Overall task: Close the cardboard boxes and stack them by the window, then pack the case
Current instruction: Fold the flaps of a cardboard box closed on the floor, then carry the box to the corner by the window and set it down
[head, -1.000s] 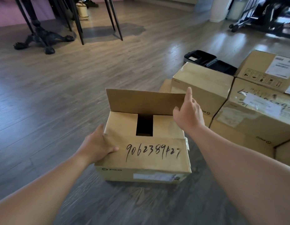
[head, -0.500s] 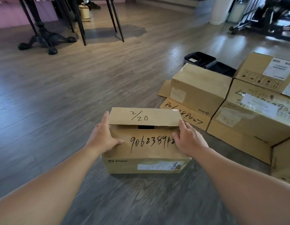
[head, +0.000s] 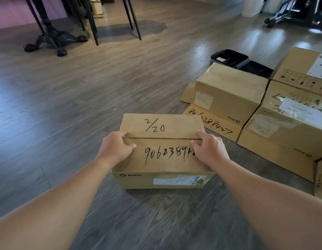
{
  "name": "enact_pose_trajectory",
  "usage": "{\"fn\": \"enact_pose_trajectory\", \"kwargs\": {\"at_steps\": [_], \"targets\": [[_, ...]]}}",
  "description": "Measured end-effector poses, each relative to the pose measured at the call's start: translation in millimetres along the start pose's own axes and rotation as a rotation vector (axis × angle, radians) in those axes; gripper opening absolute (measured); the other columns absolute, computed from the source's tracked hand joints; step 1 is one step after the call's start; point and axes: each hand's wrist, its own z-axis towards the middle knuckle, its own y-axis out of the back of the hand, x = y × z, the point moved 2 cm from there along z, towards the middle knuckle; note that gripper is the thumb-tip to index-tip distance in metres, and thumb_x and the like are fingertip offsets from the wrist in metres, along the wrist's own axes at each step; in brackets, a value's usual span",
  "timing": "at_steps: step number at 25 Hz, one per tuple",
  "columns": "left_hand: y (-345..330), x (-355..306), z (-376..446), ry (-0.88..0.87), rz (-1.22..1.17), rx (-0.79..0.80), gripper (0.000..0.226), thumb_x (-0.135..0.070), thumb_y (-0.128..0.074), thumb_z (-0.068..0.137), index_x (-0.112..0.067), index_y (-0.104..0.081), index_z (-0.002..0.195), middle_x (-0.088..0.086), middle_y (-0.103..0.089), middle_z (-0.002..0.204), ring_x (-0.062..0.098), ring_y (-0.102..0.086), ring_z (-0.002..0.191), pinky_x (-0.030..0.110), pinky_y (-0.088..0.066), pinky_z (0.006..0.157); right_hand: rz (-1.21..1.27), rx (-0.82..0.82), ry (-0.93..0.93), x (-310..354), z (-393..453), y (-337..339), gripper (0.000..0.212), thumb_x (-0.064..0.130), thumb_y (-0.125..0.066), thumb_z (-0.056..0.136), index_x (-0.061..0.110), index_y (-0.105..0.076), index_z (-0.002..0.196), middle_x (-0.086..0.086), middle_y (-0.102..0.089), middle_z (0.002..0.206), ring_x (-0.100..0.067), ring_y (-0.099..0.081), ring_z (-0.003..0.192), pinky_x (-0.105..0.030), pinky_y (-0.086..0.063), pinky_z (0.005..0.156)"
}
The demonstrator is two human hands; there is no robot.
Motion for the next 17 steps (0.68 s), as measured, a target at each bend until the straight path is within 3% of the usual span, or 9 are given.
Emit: {"fn": "enact_pose_trajectory", "kwargs": {"at_steps": [2, 5, 7, 10, 14, 17], "targets": [[11.4, 2.7, 2.5, 0.015, -0.017, -0.077, 0.058, -0.028, -0.077, 0.085, -0.017, -0.058, 0.139, 0.007, -0.061, 0.137, 0.028, -0.050, 0.131, 0.041, -0.040, 0.107, 0.016, -0.038, 0.030, 16.7, 6.4, 2.1, 0.042, 0.036, -0.061, 0.093, 0.015, -0.063, 0.130, -0.010, -0.071, 0.111, -0.033, -0.062, 0.103, -0.036, -0.051, 0.080], [44.0, 10.1, 10.1, 0.039, -0.046, -0.187, 0.055, -0.030, -0.079, 0.082, -0.019, -0.063, 0.133, 0.007, -0.064, 0.133, 0.028, -0.053, 0.128, 0.041, -0.041, 0.106, 0.025, -0.097, 0.119, 57.6, 23.4, 6.9, 0.036, 0.034, -0.063, 0.091, 0.010, -0.067, 0.117, -0.010, -0.072, 0.099, -0.034, -0.062, 0.091, -0.031, -0.041, 0.069], [75.7, 13.0, 14.2, 0.061, -0.061, -0.247, 0.054, -0.031, -0.080, 0.081, -0.019, -0.066, 0.131, 0.007, -0.066, 0.130, 0.027, -0.054, 0.126, 0.037, -0.041, 0.103, 0.011, -0.079, 0.170, 95.9, 33.6, 12.3, 0.039, 0.036, -0.063, 0.090, 0.009, -0.065, 0.118, -0.011, -0.071, 0.102, -0.030, -0.059, 0.083, -0.028, -0.038, 0.065], [135.5, 7.2, 6.4, 0.127, -0.053, -0.313, 0.053, -0.032, -0.079, 0.081, -0.020, -0.066, 0.131, 0.006, -0.067, 0.128, 0.027, -0.056, 0.124, 0.033, -0.043, 0.098, -0.031, 0.028, 0.213, 162.7, 39.2, 30.1, 0.047, 0.041, -0.061, 0.091, 0.012, -0.058, 0.127, -0.012, -0.064, 0.110, -0.035, -0.061, 0.099, -0.036, -0.043, 0.075], [247.6, -18.2, -24.7, 0.192, -0.022, -0.368, 0.048, -0.031, -0.079, 0.081, -0.024, -0.068, 0.127, 0.005, -0.068, 0.125, 0.028, -0.058, 0.119, 0.027, -0.039, 0.084, -0.040, 0.132, 0.281, 265.5, 29.1, 86.5, 0.051, 0.044, -0.060, 0.092, 0.013, -0.052, 0.132, -0.011, -0.060, 0.113, -0.035, -0.060, 0.104, -0.042, -0.048, 0.083], [351.6, -42.6, -62.6, 0.249, -0.016, -0.401, 0.034, -0.031, -0.078, 0.079, -0.031, -0.072, 0.112, 0.000, -0.071, 0.112, 0.028, -0.061, 0.110, 0.025, -0.041, 0.078, -0.016, 0.206, 0.349, 354.8, 15.6, 145.3, 0.055, 0.043, -0.062, 0.091, 0.014, -0.050, 0.136, -0.011, -0.060, 0.116, -0.035, -0.059, 0.108, -0.041, -0.046, 0.084]]}}
